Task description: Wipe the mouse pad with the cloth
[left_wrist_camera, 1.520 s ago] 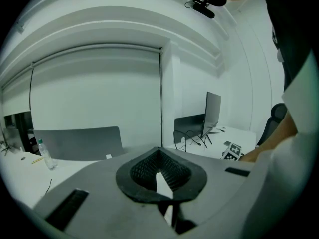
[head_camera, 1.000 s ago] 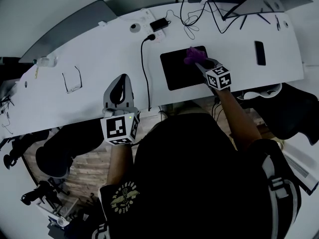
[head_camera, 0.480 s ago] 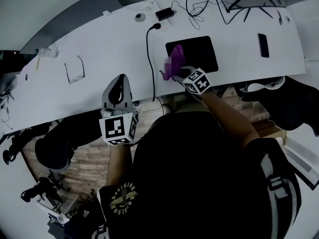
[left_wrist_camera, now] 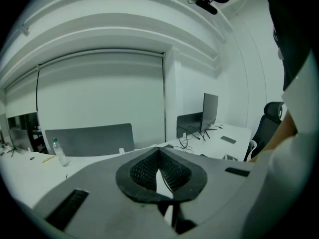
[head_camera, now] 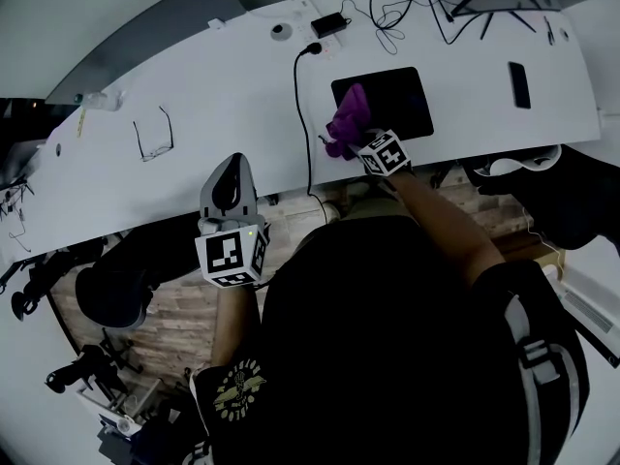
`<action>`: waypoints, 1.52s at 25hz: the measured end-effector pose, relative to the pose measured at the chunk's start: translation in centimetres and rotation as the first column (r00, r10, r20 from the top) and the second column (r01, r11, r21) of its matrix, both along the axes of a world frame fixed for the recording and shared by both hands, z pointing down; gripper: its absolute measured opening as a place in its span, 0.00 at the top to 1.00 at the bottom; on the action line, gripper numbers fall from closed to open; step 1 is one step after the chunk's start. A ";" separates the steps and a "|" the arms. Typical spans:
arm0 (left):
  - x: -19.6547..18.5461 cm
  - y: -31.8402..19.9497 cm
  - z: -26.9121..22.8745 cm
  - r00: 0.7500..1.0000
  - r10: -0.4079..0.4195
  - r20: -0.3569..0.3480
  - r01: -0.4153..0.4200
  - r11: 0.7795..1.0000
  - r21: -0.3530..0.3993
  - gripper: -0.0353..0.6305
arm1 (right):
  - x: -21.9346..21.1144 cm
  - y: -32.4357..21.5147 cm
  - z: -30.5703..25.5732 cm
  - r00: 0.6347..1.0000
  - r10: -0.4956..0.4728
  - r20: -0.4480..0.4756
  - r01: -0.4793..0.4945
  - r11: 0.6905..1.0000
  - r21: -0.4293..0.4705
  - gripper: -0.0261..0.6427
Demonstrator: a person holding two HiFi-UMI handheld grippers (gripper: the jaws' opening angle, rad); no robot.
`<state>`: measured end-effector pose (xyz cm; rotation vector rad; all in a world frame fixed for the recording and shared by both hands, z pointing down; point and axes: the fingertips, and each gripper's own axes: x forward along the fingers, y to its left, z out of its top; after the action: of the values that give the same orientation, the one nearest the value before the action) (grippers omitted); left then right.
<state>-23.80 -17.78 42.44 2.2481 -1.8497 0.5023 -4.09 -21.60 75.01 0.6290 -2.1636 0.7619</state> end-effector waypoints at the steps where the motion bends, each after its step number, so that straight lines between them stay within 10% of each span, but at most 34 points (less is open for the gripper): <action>1: 0.1 -0.2 0.0 1.000 0.004 -0.002 -0.004 1.000 0.002 0.94 | 0.1 -0.1 0.0 1.000 0.001 0.001 -0.001 1.000 -0.001 0.83; 38: 8.1 -7.7 -2.8 0.992 0.126 -0.017 -0.123 0.985 0.117 0.94 | 25.6 -5.9 0.8 0.876 0.455 -0.162 -0.451 0.890 0.061 0.83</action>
<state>-15.73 -25.44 39.62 2.4456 -1.7779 0.3946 21.55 -27.54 75.78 1.1977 -1.8835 0.8881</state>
